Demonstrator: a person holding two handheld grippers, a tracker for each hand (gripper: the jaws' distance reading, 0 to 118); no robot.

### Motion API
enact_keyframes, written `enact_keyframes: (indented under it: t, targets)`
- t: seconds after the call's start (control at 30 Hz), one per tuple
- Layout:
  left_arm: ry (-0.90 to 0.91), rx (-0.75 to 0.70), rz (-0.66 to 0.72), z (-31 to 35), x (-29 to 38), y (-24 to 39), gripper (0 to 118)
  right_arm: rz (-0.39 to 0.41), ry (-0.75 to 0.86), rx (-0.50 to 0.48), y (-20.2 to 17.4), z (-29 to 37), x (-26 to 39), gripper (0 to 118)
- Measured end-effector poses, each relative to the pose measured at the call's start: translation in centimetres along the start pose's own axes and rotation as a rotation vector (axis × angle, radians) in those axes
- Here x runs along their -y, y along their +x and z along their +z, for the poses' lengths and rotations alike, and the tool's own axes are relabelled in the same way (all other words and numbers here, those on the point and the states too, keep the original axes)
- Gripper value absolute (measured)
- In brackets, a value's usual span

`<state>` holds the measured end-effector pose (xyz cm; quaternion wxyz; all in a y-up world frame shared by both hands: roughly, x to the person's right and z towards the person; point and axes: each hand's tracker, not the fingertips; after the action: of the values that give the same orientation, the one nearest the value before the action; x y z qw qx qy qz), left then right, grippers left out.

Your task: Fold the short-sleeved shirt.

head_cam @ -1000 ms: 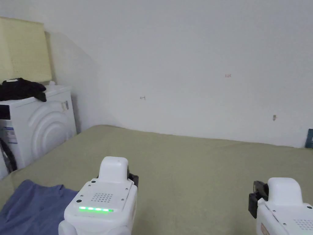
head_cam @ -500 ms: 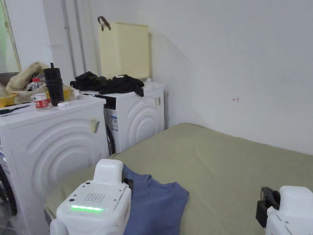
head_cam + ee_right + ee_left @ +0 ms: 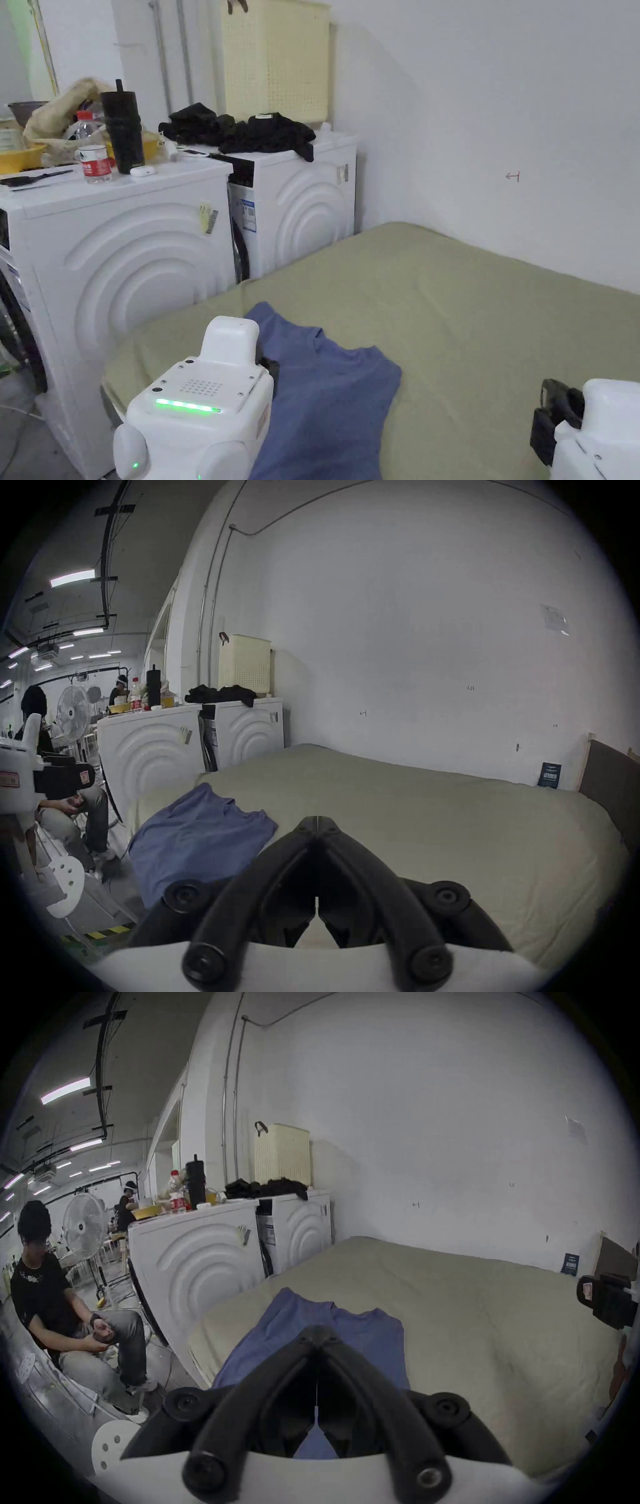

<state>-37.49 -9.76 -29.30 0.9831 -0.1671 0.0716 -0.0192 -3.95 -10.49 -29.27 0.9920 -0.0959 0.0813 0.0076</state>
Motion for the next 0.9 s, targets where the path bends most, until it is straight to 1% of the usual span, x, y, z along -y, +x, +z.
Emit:
enact_keyframes:
  t: [0.2, 0.3, 0.37, 0.53, 0.57, 0.6, 0.63, 0.67, 0.7, 0.73, 0.8, 0.9]
  targets:
    - [-0.173, 0.078, 0.010, -7.4, 1.7, 0.8, 0, -0.001, -0.046, -0.001, 0.1, -1.7, 1.6, 1]
    - [-0.265, 0.115, 0.009, -12.2, 3.1, 1.6, 5, 0.007, -0.075, 0.006, 0.1, -2.9, 2.8, 1]
    - [-0.333, 0.144, 0.003, -15.4, 3.9, 2.4, 6, 0.007, -0.102, 0.008, 0.3, -3.8, 3.6, 1]
    - [-0.455, 0.188, 0.018, -21.5, 5.6, 3.7, 6, -0.019, -0.155, 0.017, 0.8, -6.0, 5.5, 1]
    - [-0.478, 0.184, 0.008, -22.5, 5.9, 4.0, 11, -0.021, -0.161, 0.021, 1.0, -6.4, 5.9, 1]
    - [-0.498, 0.189, 0.000, -23.2, 6.2, 4.3, 37, -0.023, -0.169, 0.025, 1.1, -6.7, 6.2, 1]
    - [-0.538, 0.224, 0.017, -24.1, 6.5, 4.4, 75, -0.025, -0.177, 0.023, 1.3, -6.9, 6.5, 1]
    - [-0.590, 0.246, 0.018, -25.1, 7.1, 4.6, 108, -0.023, -0.185, 0.026, 1.4, -7.2, 6.7, 1]
    - [-0.625, 0.250, 0.015, -25.8, 7.5, 4.8, 118, -0.020, -0.189, 0.026, 1.5, -7.3, 7.0, 1]
    - [-0.618, 0.253, 0.019, -26.3, 7.8, 5.0, 118, -0.017, -0.195, 0.027, 1.5, -7.4, 7.2, 1]
    - [-0.665, 0.197, -0.018, -27.0, 8.1, 5.4, 118, -0.013, -0.204, 0.027, 1.7, -7.5, 7.6, 1]
    - [-0.708, 0.184, -0.067, -28.0, 9.2, 5.9, 117, -0.011, -0.217, 0.027, 1.9, -7.1, 7.9, 1]
